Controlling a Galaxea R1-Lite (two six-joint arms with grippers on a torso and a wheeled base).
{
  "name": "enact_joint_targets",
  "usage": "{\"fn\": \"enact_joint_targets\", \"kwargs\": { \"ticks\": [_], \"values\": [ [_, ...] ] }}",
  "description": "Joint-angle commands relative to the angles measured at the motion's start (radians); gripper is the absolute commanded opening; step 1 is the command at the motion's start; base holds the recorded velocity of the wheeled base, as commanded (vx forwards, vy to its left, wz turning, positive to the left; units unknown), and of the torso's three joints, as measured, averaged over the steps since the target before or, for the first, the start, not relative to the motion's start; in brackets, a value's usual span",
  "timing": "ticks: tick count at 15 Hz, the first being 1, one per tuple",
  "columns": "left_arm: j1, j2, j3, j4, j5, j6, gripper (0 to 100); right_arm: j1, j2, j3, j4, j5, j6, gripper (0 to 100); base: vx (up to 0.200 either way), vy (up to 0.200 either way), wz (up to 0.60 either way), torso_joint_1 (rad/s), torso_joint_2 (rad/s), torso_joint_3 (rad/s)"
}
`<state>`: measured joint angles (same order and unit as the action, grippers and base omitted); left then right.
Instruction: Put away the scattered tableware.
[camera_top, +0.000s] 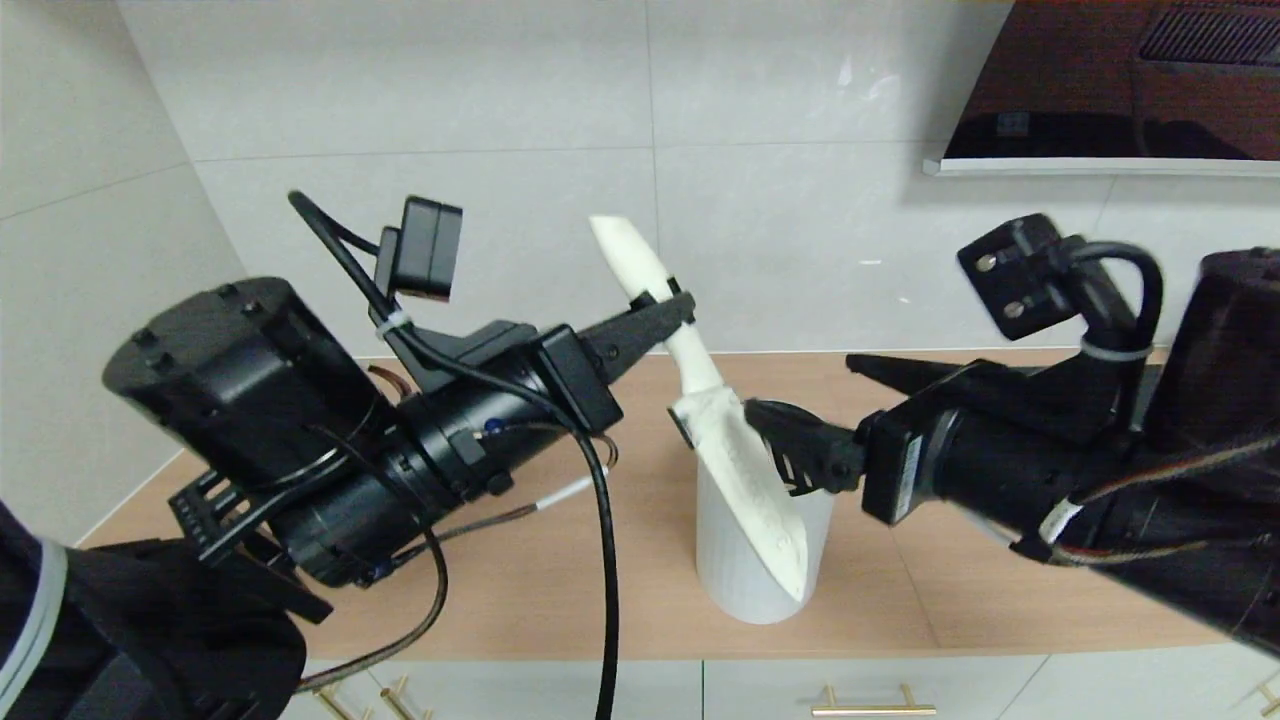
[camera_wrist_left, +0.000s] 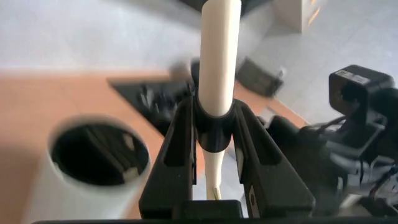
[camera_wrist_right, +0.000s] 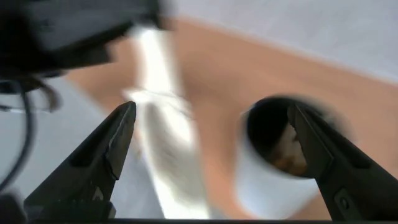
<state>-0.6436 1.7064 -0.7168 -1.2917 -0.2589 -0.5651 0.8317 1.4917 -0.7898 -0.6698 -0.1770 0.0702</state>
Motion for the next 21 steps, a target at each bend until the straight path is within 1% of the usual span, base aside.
{"fn": "enact_joint_targets", "kwargs": {
  "ticks": [1,2,3,4,5,6,7,8,10,14,21],
  "values": [
    [0.058,0.053,-0.167,0.000,-0.034,0.088,0,-0.071,-0.079,-0.016,0.001,0.002,-0.009,100,0.000,0.000,0.00,0.000,0.00,0.000],
    [0.065,0.065,-0.190,-0.003,-0.046,0.108,0,-0.077,-0.082,-0.016,0.001,0.002,-0.010,100,0.000,0.000,0.00,0.000,0.00,0.000],
    [0.082,0.087,-0.204,-0.040,-0.065,0.172,0,-0.095,-0.090,-0.019,0.001,0.002,-0.018,100,0.000,0.000,0.00,0.000,0.00,0.000],
    [0.088,0.107,-0.159,-0.109,-0.075,0.182,0,-0.105,-0.088,-0.020,0.003,0.004,-0.027,100,0.000,0.000,0.00,0.000,0.00,0.000],
    [0.088,0.136,-0.141,-0.190,-0.095,0.212,0,-0.109,-0.080,-0.022,0.001,0.002,-0.030,100,0.000,0.000,0.00,0.000,0.00,0.000],
    [0.088,0.174,-0.141,-0.253,-0.132,0.258,0,-0.109,-0.073,-0.019,0.003,0.002,-0.030,100,0.000,0.000,0.00,0.000,0.00,0.000],
    [0.088,0.208,-0.144,-0.279,-0.161,0.318,0,-0.109,-0.064,-0.017,0.001,0.001,-0.032,100,0.000,0.000,0.00,0.000,0.00,0.000],
    [0.088,0.222,-0.144,-0.279,-0.164,0.353,0,-0.109,-0.060,-0.017,0.001,0.001,-0.032,100,0.000,0.000,0.00,0.000,0.00,0.000],
    [0.090,0.230,-0.145,-0.279,-0.164,0.381,0,-0.111,-0.059,-0.019,0.003,0.001,-0.032,100,0.000,0.000,0.00,0.000,0.00,0.000],
    [0.091,0.259,-0.144,-0.279,-0.166,0.418,0,-0.117,-0.048,-0.017,0.001,0.001,-0.032,100,0.000,0.000,0.00,0.000,0.00,0.000],
    [0.091,0.337,-0.162,-0.279,-0.164,0.419,0,-0.117,-0.050,-0.017,0.001,0.001,-0.032,100,0.000,0.000,0.00,0.000,0.00,0.000]
  ]
}}
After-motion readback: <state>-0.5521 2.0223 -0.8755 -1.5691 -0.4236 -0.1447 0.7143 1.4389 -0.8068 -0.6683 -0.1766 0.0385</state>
